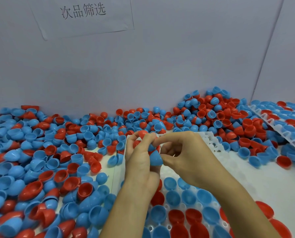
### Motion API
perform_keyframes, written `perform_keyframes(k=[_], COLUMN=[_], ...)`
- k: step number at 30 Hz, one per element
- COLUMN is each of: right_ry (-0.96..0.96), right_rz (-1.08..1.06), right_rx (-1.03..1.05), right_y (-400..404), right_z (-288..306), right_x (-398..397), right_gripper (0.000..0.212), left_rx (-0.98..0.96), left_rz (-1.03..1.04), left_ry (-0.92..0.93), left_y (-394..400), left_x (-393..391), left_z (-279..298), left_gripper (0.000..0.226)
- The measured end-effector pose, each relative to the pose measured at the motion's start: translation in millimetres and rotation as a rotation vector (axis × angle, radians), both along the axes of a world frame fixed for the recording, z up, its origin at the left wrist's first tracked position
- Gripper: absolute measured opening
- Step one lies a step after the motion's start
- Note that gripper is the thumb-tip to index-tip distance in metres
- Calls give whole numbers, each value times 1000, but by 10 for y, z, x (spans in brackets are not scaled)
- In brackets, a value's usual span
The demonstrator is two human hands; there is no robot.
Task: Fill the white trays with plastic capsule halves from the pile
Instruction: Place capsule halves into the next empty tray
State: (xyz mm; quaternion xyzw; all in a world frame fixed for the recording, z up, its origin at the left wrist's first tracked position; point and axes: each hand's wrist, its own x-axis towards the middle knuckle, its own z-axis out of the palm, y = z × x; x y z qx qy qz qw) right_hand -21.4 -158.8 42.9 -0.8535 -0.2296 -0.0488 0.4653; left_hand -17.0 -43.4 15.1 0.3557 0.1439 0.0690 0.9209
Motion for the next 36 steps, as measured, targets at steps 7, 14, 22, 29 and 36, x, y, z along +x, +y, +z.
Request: perform_keyframes(k=[7, 14, 22, 29, 36], right_ry=[6, 43, 186, 495, 677], right_rz=[-22, -55, -229, -240, -224], right_rx=[28, 30, -471, -753, -826], right_y=[46, -150, -886, -1108, -1053], right_z=[-54, 42, 207, 226, 156], right_x=[35, 67, 91, 24, 60], right_gripper=[20, 12, 8, 10, 16], left_rx=[-60, -128, -120, -92, -83], left_rz=[-32, -42, -16, 1, -3], left_ry=[-2, 33, 77, 95, 96], left_y=[-13, 36, 57, 67, 61], left_x=[-32, -46, -47, -47, -55], left_z=[52, 80, 55, 63, 78], left_gripper=[55, 42, 26, 28, 23])
